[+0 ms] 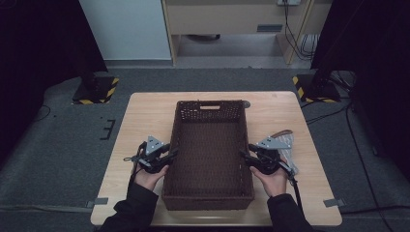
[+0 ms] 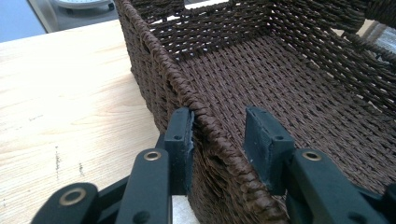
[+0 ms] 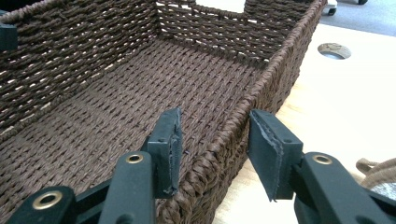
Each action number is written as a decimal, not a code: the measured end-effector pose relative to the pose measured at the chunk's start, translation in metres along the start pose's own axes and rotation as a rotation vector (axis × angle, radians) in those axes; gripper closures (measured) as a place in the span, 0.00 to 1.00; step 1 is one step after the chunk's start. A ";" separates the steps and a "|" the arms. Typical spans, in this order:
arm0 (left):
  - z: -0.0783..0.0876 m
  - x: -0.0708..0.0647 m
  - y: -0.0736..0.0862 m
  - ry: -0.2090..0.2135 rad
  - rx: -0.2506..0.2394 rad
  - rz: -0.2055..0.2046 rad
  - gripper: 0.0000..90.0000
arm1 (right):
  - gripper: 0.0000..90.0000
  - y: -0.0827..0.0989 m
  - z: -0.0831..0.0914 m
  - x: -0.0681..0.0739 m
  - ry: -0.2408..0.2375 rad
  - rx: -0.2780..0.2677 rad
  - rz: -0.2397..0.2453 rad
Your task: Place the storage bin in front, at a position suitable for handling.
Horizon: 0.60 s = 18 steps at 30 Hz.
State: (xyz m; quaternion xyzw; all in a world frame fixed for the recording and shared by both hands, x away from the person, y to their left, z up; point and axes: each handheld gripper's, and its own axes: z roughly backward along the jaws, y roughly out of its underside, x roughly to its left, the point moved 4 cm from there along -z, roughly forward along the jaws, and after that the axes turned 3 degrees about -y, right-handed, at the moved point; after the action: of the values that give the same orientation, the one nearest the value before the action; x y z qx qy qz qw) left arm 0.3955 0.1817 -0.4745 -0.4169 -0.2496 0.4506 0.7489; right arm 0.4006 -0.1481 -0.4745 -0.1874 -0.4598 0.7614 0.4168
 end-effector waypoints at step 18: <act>0.004 -0.002 0.003 -0.001 -0.003 -0.013 0.67 | 0.57 0.000 0.003 0.001 -0.011 -0.016 0.018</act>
State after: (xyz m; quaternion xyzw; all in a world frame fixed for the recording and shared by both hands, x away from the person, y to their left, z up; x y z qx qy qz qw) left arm 0.3904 0.1822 -0.4751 -0.4161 -0.2532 0.4454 0.7513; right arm 0.3983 -0.1491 -0.4724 -0.1908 -0.4662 0.7626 0.4059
